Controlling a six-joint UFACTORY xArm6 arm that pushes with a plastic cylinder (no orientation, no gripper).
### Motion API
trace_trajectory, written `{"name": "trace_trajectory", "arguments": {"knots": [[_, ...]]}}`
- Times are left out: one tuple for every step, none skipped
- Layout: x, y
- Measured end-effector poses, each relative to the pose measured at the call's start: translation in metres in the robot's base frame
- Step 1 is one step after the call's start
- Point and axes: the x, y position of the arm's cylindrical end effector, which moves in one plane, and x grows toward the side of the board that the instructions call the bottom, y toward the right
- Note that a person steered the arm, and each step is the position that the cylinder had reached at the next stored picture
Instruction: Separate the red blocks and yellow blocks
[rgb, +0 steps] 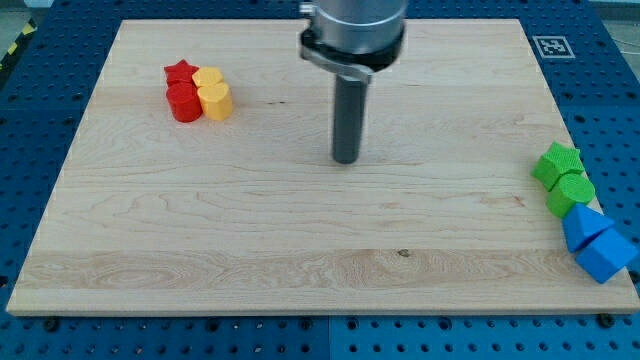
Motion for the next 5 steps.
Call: {"name": "trace_trajectory", "arguments": {"knots": [[0.0, -0.025], [0.0, -0.025], [0.0, -0.025], [-0.002, -0.045], [-0.012, -0.086]]}}
